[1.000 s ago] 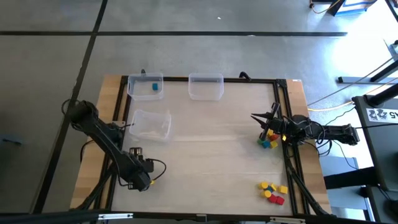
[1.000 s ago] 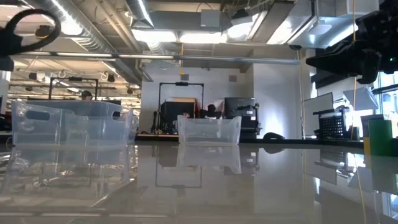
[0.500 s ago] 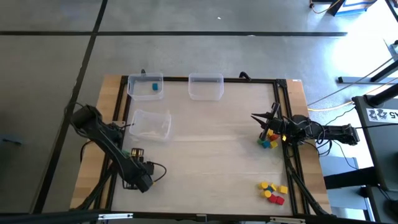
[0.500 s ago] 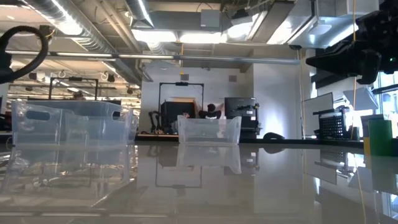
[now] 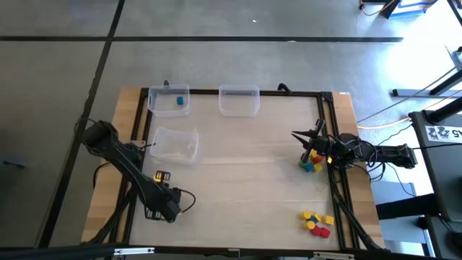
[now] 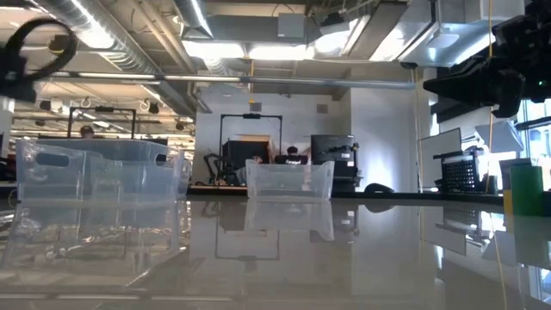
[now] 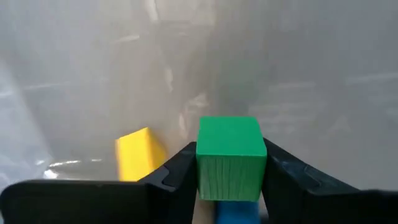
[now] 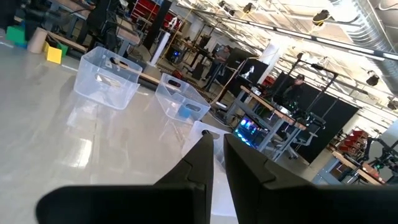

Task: Sort blocks by size
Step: Put the green square game block into the top left transparent bin

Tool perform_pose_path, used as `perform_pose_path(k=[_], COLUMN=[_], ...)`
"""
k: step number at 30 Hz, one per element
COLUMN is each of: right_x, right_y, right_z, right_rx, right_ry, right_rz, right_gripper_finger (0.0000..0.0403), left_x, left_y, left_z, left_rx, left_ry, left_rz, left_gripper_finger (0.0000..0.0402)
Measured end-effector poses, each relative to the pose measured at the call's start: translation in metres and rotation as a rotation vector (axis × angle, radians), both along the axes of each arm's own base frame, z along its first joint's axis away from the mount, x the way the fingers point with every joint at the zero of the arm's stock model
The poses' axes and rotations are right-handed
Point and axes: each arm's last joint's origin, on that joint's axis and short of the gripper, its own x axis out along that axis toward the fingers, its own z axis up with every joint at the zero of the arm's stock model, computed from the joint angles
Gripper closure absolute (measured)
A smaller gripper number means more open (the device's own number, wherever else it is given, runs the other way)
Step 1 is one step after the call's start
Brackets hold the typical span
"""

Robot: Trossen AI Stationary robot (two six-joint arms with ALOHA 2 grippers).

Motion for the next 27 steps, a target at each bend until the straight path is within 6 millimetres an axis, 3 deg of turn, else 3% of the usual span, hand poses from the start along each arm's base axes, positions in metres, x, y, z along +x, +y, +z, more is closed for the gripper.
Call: perform_pose_path(k=[6, 12, 19, 27], right_x=[0.0, 0.0, 0.0, 0.0], right_y=[0.0, 0.0, 0.0, 0.0], right_z=[0.0, 0.0, 0.0, 0.0], right_rx=[0.0, 0.0, 0.002, 0.004], right_ry=[0.0, 0.001, 0.003, 0.002], right_rz=[-0.008, -0.008, -0.008, -0.008], right_gripper_finger=[0.0359, 0.0358, 0.0359, 0.0358], left_x=[0.016, 0.023, 0.017, 0.009], left_y=[0.026, 0.068, 0.122, 0.185], left_z=[0.048, 0.092, 0.122, 0.141], left_rx=[0.053, 0.068, 0.199, 0.451], left_ry=[-0.141, -0.364, -0.553, -0.661], left_rz=[0.05, 0.198, 0.337, 0.517], left_gripper_finger=[0.0268, 0.0266, 0.0263, 0.0262])
